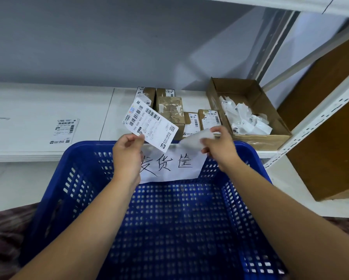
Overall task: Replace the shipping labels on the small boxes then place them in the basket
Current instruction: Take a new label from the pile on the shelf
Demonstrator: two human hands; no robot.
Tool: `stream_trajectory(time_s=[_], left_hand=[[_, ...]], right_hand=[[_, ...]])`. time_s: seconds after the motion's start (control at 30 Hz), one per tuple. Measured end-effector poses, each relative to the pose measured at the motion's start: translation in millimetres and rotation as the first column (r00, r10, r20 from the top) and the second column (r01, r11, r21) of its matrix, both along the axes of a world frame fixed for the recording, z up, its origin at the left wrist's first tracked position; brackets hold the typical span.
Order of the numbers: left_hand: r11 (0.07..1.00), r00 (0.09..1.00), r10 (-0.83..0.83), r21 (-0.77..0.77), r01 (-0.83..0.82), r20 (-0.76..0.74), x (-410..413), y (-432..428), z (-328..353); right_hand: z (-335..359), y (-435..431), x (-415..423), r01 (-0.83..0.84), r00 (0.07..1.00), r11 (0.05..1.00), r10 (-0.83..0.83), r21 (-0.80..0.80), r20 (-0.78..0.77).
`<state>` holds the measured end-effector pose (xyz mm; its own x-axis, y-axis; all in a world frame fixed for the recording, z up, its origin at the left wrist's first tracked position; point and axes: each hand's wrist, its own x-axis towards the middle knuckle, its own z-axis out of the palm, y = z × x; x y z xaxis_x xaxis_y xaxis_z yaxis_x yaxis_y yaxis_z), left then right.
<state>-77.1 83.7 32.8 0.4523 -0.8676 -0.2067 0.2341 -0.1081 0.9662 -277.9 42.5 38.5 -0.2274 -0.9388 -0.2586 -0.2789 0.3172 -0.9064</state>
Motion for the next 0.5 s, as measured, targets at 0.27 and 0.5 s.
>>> stream_trajectory(time_s=[0.27, 0.5], left_hand=[[0.987, 0.974, -0.135, 0.059, 0.148, -0.184, -7.2, -2.4, -3.3], [0.976, 0.967, -0.189, 0.074, 0.204, -0.169, -14.0, -12.6, -8.5]], right_hand=[[-7.6, -55.6, -60.8, 0.031, 0.823, 0.931, -0.231, -0.364, -0.519], [-29.4, -86.7, -97.4, 0.040, 0.709, 0.975, -0.181, -0.217, -0.682]])
